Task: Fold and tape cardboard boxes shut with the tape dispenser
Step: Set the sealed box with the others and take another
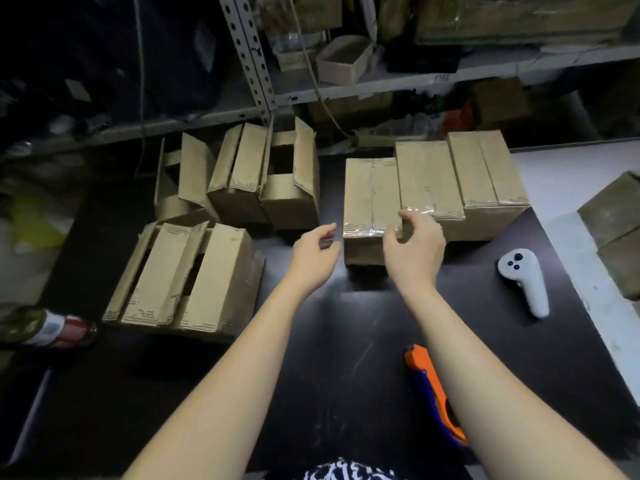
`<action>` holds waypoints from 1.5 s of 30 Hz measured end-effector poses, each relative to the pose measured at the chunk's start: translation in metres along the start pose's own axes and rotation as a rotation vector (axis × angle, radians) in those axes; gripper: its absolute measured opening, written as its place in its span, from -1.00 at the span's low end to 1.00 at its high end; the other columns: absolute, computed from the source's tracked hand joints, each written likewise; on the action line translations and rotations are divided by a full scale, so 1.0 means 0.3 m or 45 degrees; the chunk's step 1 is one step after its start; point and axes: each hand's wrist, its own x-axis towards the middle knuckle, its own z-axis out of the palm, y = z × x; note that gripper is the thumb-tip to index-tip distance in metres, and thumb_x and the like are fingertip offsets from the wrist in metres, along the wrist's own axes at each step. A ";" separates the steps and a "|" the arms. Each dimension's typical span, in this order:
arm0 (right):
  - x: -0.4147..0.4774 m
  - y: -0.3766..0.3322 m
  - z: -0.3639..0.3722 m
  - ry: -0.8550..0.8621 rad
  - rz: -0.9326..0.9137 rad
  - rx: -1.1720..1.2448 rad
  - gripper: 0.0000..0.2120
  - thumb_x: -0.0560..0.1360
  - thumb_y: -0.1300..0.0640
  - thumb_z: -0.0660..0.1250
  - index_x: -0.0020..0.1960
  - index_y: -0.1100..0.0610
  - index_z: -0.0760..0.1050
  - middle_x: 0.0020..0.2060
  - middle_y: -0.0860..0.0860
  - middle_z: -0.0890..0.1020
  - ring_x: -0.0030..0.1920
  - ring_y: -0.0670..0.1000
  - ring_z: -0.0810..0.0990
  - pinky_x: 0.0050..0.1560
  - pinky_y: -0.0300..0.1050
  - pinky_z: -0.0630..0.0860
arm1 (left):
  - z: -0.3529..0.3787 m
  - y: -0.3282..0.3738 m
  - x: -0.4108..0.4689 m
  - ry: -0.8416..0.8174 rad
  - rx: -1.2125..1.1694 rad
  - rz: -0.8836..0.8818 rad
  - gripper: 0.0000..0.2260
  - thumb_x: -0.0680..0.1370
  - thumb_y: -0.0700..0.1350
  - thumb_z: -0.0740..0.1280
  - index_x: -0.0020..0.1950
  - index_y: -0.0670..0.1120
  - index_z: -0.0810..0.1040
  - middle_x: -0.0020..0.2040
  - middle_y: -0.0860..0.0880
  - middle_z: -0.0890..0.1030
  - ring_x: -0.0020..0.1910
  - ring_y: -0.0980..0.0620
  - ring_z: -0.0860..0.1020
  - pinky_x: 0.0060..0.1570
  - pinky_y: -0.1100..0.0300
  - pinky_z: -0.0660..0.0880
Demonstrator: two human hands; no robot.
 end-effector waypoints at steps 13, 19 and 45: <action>-0.359 -0.192 0.280 -1.049 -0.317 0.067 -0.52 0.50 -0.02 0.48 0.38 0.05 0.54 0.27 -0.03 0.60 0.28 0.00 0.53 0.28 0.00 0.51 | -0.657 -0.132 -0.129 0.521 0.628 -0.091 -0.74 0.61 -0.21 0.34 0.23 0.03 0.67 0.22 0.05 0.62 0.19 0.04 0.56 0.13 0.15 0.46; -0.560 -0.248 0.332 -1.194 -0.271 -0.121 -0.09 0.38 -0.25 0.55 0.60 -0.04 0.24 0.44 -0.11 0.42 0.41 -0.06 0.42 0.37 0.03 0.47 | -0.728 -0.234 -0.058 0.320 0.897 0.102 -0.65 0.58 -0.21 0.33 0.33 0.06 0.61 0.29 -0.02 0.61 0.33 -0.12 0.49 0.39 -0.11 0.38; -0.693 -0.046 0.080 -0.336 0.275 0.296 -0.77 0.53 0.27 0.46 0.11 0.02 0.70 -0.02 -0.12 0.74 -0.12 -0.13 0.68 0.09 0.06 0.66 | -0.546 -0.242 -0.187 0.146 0.371 0.162 -0.49 0.50 -0.02 0.52 0.42 -0.03 0.52 0.29 -0.09 0.46 0.26 -0.06 0.49 0.33 0.10 0.42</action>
